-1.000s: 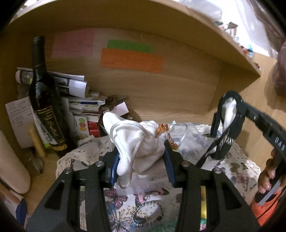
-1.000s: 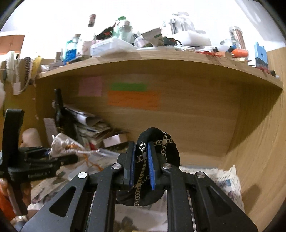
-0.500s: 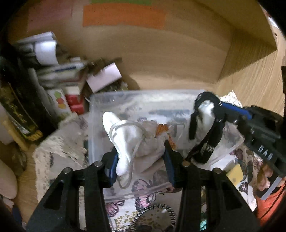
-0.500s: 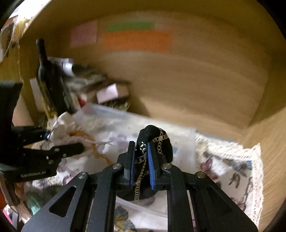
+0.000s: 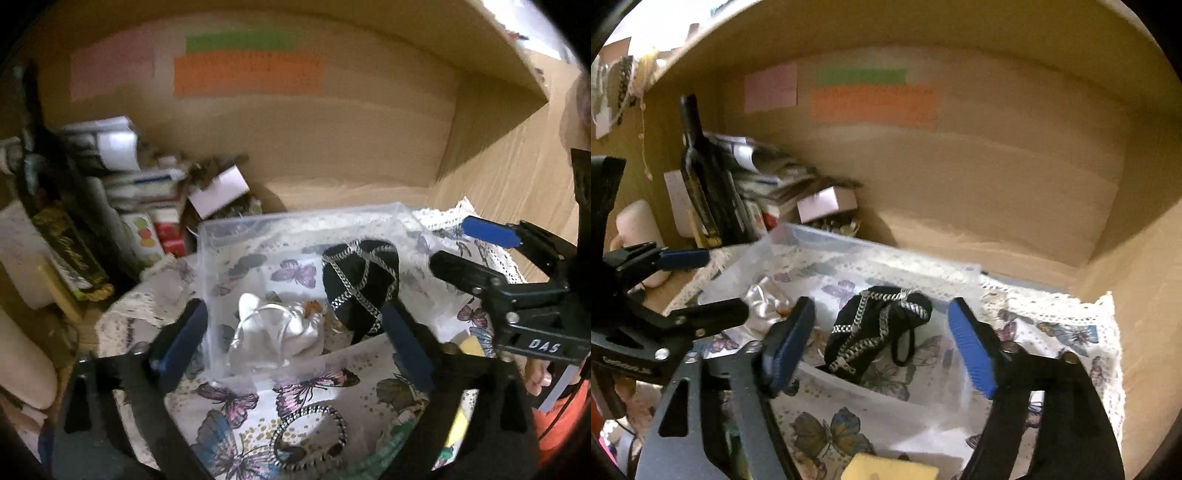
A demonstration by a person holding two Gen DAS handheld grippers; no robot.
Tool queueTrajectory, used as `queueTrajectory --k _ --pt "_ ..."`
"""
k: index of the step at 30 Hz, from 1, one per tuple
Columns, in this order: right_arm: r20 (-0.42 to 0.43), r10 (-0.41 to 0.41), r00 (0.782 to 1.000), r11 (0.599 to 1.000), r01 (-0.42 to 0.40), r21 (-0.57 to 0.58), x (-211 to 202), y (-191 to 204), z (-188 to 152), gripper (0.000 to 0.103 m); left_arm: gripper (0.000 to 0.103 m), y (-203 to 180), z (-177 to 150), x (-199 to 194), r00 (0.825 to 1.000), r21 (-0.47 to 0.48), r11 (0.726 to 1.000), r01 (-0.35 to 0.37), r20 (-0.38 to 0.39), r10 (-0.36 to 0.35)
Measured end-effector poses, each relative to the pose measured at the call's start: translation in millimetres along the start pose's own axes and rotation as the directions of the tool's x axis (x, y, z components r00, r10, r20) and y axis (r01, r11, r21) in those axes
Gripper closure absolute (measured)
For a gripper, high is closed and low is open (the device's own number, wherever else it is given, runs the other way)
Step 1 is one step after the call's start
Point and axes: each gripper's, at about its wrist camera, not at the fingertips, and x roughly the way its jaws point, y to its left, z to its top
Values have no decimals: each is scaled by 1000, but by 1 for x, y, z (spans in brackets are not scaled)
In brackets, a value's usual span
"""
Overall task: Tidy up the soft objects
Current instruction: 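Drop the white pouch into the clear box with left tool while right tool drops the black bag in, then grasp the green striped cloth with left tool while right tool grasps the yellow sponge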
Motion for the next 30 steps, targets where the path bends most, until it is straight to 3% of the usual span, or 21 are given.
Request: queueTrajectory --k 7,12,24,30 --pt "69 -6 998 999 3 38 -40 -5 -13 19 0 -10 -18 -37 995 57 996 -63 80 59" --pt "73 -25 997 999 22 48 -56 -4 -34 17 0 -15 -42 -49 997 51 998 -36 73 32" --pt "-50 -35 998 990 41 131 -54 -7 -98 17 0 -38 -92 -56 998 68 996 54 10 -54" --pt "-115 -39 993 986 57 160 -38 -13 -113 17 0 -49 -113 -46 992 65 990 123 -40 -121"
